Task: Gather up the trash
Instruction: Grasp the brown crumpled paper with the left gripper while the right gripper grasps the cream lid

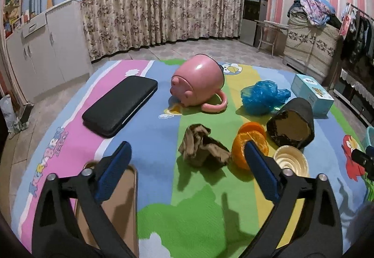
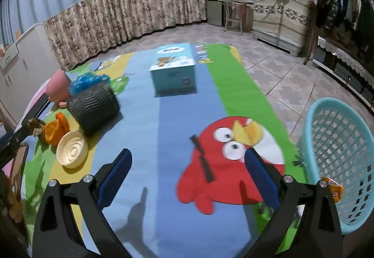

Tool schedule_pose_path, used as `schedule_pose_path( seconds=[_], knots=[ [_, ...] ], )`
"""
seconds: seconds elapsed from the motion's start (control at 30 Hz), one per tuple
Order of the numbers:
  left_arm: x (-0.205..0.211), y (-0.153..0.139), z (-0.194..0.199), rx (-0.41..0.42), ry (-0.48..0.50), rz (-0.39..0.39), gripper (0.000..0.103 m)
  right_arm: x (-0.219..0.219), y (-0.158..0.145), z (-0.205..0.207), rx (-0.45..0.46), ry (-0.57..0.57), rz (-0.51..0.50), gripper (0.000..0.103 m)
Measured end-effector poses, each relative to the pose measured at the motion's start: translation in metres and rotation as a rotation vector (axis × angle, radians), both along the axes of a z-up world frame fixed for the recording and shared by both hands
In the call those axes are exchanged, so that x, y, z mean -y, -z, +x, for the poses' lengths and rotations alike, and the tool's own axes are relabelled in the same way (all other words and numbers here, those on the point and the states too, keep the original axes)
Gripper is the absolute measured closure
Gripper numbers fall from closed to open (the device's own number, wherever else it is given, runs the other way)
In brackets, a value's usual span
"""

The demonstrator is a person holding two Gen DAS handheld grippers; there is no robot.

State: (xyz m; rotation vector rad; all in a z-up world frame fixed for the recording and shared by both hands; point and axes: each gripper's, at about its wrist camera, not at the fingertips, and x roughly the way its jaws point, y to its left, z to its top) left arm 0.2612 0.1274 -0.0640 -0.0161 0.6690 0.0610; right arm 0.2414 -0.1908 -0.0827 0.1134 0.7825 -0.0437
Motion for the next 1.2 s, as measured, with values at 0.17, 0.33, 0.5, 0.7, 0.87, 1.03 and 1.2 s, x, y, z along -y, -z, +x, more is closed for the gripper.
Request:
schedule_pose_path(
  seconds=[0.17, 0.33, 0.5, 0.7, 0.87, 1.03, 1.2],
  knots=[
    [0.002, 0.005, 0.018, -0.036, 0.027, 0.006, 0.034, -0.026, 0.0, 0.002, -0.01, -0.055, -0.015, 0.008],
    [-0.002, 0.013, 0.023, -0.081, 0.064, -0.025, 0.075, -0.045, 0.001, 0.001, -0.014, -0.105, -0.073, 0.008],
    [-0.008, 0.007, 0.009, -0.051, 0.055, -0.016, 0.086, -0.055, 0.001, -0.001, -0.021, -0.127, -0.08, 0.009],
    [-0.024, -0.002, -0.02, -0.033, 0.04, -0.037, 0.087, -0.064, -0.002, 0.004, -0.034, -0.159, -0.045, 0.019],
    [-0.028, -0.002, -0.041, -0.029, 0.036, -0.03, 0.087, -0.082, -0.001, 0.019, -0.059, -0.176, -0.012, 0.032],
    [-0.033, 0.001, -0.047, -0.045, 0.038, -0.043, 0.087, -0.1, 0.015, 0.034, -0.115, -0.196, -0.003, 0.048],
    [-0.037, 0.003, -0.05, -0.047, 0.037, -0.06, 0.087, -0.103, 0.02, 0.038, -0.131, -0.207, 0.039, 0.069]
  ],
)
